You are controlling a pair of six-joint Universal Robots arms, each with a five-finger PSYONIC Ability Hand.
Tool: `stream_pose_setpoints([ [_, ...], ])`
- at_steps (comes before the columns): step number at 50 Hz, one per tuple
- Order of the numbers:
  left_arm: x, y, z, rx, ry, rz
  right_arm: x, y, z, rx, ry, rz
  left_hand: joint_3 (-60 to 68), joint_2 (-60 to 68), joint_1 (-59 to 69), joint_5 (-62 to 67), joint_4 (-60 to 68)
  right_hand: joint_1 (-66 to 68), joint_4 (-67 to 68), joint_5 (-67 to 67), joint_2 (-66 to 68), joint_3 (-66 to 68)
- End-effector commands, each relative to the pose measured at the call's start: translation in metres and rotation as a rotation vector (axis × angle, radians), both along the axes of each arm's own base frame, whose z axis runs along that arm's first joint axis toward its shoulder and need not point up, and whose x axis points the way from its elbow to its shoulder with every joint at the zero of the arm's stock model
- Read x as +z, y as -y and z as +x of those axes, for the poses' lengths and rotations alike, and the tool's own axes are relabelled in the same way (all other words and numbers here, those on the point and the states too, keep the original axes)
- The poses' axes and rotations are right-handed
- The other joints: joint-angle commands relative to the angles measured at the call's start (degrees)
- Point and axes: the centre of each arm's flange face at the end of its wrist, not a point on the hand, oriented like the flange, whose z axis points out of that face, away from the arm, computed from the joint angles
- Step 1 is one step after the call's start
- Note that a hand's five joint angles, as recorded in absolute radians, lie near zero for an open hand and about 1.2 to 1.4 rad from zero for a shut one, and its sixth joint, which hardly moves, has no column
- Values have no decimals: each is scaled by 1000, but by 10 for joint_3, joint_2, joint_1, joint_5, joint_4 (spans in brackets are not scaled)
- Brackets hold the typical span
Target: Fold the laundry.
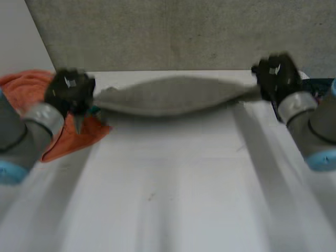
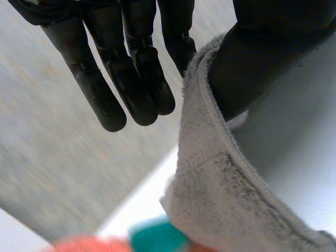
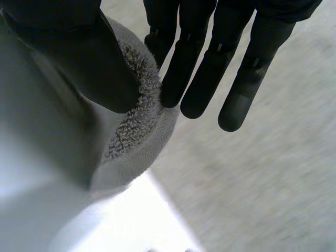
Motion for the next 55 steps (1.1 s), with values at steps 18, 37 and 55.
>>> stream_pose_setpoints([
  [18,-83,0,25,60,142,212,-65,-8,-28,-54,-94,245,-360,-361,-342,-338,-364,155,113,125,125,117],
  [37,-37,-57,46,40,177,271,-30,-41,-42,-37,-215,373,114,113,133,136,110,155,113,125,125,117],
  [55,-16,-77,33,-117,357,435,-38,-56,-64,12,-511,458,114,113,133,136,110,155,113,125,125,117],
])
